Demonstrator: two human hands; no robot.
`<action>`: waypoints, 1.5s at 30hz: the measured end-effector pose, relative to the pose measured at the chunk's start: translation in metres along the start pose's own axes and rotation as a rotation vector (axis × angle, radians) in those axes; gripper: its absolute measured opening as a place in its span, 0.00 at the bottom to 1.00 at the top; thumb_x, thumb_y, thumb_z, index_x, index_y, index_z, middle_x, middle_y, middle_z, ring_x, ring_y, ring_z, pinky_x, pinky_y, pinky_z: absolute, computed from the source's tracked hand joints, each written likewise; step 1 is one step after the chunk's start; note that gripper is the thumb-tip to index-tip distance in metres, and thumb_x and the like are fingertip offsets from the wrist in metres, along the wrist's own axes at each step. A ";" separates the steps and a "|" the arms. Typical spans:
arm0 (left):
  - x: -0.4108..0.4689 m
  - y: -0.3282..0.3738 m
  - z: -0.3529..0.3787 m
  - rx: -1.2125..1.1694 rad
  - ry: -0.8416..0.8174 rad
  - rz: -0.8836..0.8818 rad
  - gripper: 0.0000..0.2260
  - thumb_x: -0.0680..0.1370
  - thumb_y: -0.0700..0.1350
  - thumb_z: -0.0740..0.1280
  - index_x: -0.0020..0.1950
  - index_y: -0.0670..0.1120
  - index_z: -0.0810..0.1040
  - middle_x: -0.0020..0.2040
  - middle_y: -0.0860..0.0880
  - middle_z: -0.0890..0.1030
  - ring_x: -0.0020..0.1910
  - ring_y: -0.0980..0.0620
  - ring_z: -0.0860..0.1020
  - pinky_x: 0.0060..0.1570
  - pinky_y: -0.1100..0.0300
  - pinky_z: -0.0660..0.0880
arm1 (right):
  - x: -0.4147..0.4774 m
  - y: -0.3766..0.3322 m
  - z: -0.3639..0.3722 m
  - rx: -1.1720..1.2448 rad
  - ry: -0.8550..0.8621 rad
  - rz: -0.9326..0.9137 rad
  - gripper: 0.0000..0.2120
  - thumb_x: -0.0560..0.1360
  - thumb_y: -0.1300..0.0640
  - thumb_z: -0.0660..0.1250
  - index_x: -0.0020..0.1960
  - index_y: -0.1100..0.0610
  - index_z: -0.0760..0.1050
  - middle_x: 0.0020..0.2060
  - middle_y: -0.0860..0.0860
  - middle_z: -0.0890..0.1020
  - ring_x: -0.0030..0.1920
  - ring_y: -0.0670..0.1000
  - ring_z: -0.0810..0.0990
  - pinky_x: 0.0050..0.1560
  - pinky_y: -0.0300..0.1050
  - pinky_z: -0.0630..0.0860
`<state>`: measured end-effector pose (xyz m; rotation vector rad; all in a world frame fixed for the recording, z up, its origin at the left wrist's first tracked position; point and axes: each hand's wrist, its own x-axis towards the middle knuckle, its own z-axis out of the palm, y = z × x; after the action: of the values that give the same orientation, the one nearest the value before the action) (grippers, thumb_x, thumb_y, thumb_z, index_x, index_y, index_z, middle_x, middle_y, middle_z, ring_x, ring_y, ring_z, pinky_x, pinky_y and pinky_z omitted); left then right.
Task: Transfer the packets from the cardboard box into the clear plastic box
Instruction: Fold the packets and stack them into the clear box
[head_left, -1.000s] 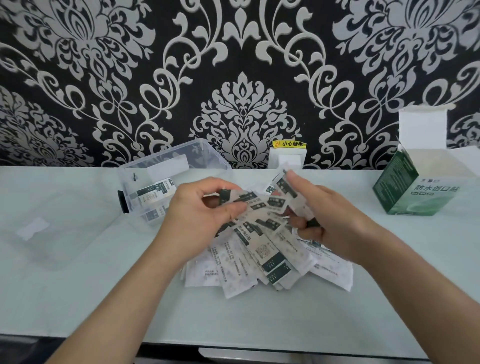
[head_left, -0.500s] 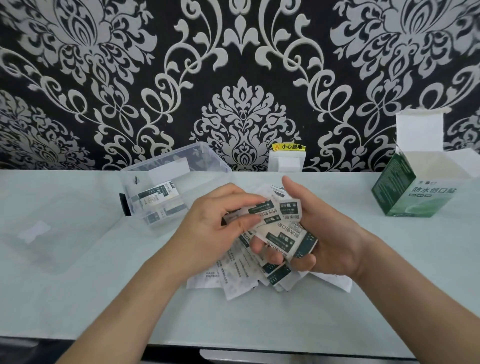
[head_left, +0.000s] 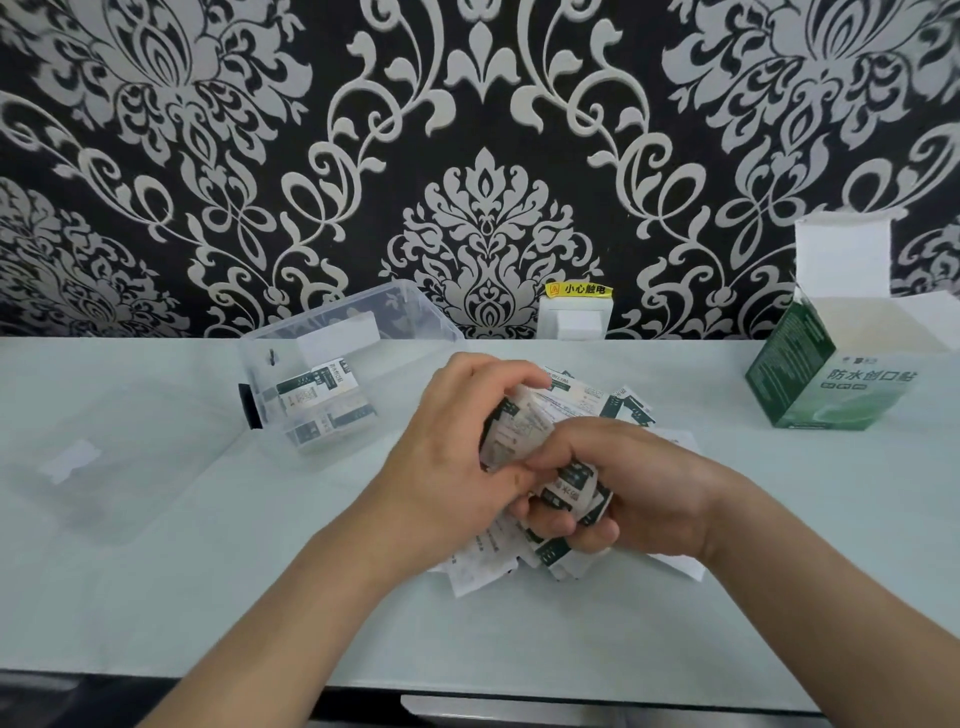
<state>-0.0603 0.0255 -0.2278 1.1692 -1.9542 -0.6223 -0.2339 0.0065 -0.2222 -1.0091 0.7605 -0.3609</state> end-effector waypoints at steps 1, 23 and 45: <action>-0.001 0.004 0.002 -0.034 0.001 0.002 0.27 0.68 0.39 0.73 0.61 0.60 0.71 0.58 0.56 0.70 0.62 0.58 0.70 0.55 0.74 0.67 | 0.000 0.000 0.002 0.009 0.005 -0.002 0.06 0.74 0.62 0.61 0.42 0.63 0.74 0.33 0.57 0.75 0.28 0.48 0.69 0.21 0.34 0.59; -0.018 0.005 -0.026 0.523 -0.352 -0.236 0.39 0.64 0.67 0.73 0.65 0.63 0.53 0.61 0.62 0.65 0.57 0.62 0.68 0.55 0.57 0.72 | 0.008 -0.006 0.007 -0.411 0.535 -0.085 0.10 0.80 0.55 0.62 0.55 0.59 0.77 0.29 0.48 0.69 0.23 0.44 0.63 0.25 0.38 0.59; -0.020 -0.019 -0.045 0.526 0.470 0.256 0.08 0.78 0.36 0.65 0.54 0.38 0.83 0.46 0.46 0.81 0.41 0.53 0.77 0.43 0.66 0.74 | 0.015 0.003 0.022 -0.093 0.566 -0.268 0.18 0.80 0.50 0.62 0.59 0.64 0.74 0.33 0.51 0.69 0.29 0.49 0.72 0.29 0.42 0.73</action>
<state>-0.0089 0.0334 -0.2222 1.2011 -1.8477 0.3042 -0.2082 0.0130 -0.2243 -1.1127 1.1592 -0.8724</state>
